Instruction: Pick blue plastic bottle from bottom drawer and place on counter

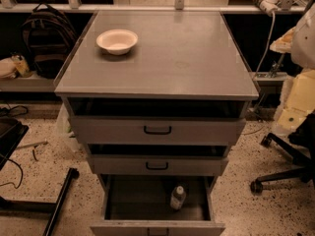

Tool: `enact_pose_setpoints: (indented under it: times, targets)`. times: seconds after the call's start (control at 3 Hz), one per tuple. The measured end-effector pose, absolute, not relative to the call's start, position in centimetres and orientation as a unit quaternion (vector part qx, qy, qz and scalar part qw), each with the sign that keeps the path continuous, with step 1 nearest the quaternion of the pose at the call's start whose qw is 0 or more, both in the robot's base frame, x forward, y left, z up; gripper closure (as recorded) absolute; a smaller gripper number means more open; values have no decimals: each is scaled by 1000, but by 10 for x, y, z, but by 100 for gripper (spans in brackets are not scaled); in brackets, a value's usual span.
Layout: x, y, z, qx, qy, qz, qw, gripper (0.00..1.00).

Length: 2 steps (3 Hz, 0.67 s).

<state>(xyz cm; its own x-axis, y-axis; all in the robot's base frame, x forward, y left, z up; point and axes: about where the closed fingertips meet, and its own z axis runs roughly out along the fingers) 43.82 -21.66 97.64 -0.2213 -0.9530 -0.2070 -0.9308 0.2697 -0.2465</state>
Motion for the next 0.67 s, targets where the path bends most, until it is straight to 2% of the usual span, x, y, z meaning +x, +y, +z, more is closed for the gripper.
enact_pose_setpoints:
  times: [0.33,0.67]
  targets:
    - [438,-217,976,-603,781,-35,159,0]
    - [438,-217,976,-603,781,-35,159,19]
